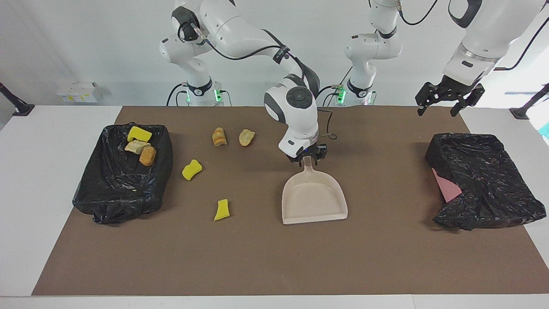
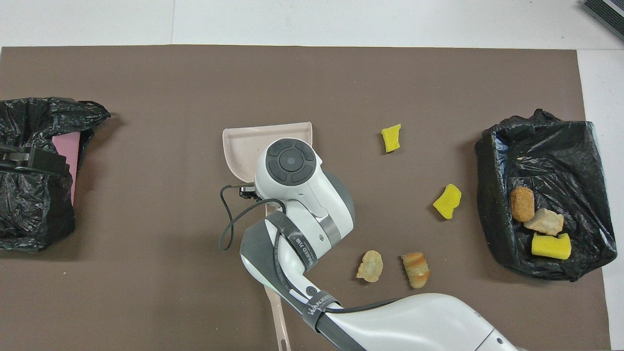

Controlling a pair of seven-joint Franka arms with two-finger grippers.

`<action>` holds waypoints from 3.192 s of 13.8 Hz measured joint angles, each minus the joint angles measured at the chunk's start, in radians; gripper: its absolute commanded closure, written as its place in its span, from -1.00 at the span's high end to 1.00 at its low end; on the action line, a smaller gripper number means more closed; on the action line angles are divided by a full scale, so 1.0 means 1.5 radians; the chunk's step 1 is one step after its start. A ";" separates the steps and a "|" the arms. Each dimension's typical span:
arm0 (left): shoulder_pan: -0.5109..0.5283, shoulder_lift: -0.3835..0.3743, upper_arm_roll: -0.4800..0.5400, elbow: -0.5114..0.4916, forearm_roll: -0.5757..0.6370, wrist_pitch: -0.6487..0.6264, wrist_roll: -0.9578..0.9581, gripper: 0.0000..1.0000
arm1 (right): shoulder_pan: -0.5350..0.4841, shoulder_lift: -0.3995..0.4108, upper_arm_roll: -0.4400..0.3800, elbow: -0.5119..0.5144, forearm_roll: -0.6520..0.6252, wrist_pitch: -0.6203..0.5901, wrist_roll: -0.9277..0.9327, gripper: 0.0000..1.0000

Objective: Sweep and dump trash in bin

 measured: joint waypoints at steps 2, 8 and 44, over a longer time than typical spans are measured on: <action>-0.005 0.006 -0.001 -0.004 0.000 0.016 0.000 1.00 | 0.000 -0.016 0.000 0.000 0.000 -0.004 0.000 1.00; -0.056 0.070 -0.001 -0.013 -0.005 0.090 -0.009 1.00 | -0.011 -0.166 0.001 -0.088 0.000 -0.106 -0.004 1.00; -0.302 0.172 0.015 -0.163 -0.049 0.349 -0.330 -1.00 | 0.195 -0.319 0.009 -0.487 0.083 0.074 -0.010 -1.00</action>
